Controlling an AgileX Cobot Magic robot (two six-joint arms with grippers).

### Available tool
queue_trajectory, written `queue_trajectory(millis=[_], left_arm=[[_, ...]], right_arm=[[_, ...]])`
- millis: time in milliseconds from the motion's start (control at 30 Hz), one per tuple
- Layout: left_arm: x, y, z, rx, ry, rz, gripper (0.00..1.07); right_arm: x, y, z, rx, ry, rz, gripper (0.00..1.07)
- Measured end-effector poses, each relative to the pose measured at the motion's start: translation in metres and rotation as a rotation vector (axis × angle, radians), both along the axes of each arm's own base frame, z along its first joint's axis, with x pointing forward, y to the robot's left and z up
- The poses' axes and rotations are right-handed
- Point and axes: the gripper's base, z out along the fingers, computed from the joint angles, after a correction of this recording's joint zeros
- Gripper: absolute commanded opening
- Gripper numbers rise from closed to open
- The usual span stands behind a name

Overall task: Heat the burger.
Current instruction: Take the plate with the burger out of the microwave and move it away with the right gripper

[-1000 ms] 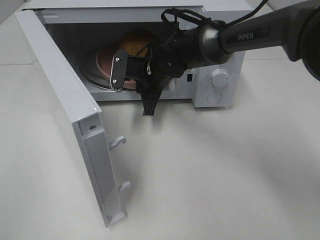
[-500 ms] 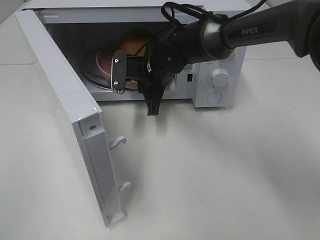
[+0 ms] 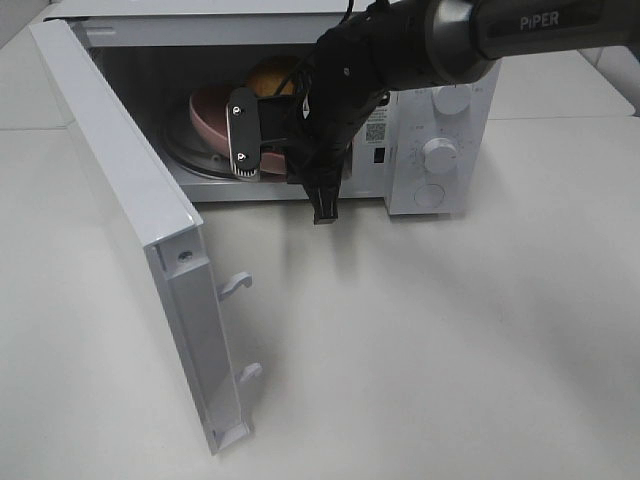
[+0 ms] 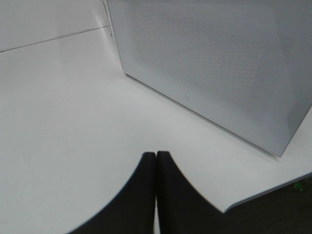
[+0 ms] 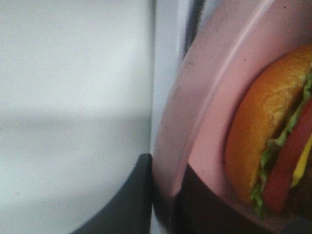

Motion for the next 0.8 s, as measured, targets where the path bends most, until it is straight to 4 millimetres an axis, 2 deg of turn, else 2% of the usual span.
queue_trajectory(millis=[400, 667, 800], left_arm=[[0.0, 0.0, 0.0, 0.0, 0.0, 0.0, 0.0], [0.0, 0.0, 0.0, 0.0, 0.0, 0.0, 0.0], [0.0, 0.0, 0.0, 0.0, 0.0, 0.0, 0.0]], right_arm=[[-0.009, -0.005, 0.008, -0.067, 0.044, 0.103, 0.0], [-0.032, -0.013, 0.014, -0.087, 0.046, 0.16, 0.0], [-0.046, -0.023, 0.015, -0.089, 0.02, 0.203, 0.0]])
